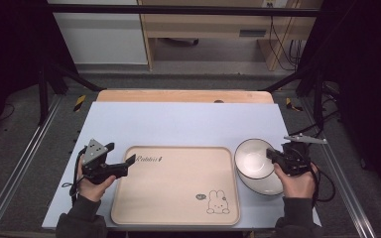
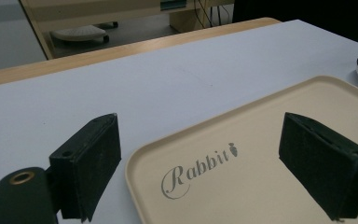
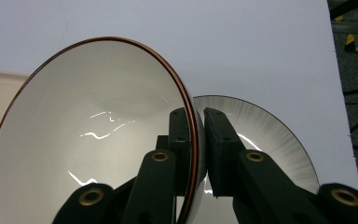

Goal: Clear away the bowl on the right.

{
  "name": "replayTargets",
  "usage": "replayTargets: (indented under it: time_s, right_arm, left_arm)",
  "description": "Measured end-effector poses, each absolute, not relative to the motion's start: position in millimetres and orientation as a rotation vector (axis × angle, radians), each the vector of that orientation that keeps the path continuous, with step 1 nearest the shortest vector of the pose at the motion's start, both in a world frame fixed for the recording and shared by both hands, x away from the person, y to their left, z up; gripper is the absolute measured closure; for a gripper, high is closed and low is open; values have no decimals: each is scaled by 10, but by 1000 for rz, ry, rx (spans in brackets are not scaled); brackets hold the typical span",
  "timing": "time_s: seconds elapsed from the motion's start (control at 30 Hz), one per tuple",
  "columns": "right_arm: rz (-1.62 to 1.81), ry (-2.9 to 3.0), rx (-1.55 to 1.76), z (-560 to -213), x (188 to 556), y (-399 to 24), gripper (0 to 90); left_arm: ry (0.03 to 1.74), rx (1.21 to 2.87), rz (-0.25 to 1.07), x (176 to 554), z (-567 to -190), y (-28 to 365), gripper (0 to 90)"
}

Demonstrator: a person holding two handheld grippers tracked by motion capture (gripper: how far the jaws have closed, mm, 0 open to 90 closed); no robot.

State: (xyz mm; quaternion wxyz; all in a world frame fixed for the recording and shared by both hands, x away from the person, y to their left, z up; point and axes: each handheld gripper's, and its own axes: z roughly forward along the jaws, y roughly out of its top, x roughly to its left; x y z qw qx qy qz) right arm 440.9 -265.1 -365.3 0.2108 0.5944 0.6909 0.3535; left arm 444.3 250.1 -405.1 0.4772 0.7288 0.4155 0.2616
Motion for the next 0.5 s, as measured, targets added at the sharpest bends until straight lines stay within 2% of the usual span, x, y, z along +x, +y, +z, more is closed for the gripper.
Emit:
replayTargets:
  time_s: [0.5]
  right_arm:
    - [1079,2011,1562,-3591,4382,-2380,816]
  left_arm:
    - [1013,1781,637,4442,-4054,2495,124]
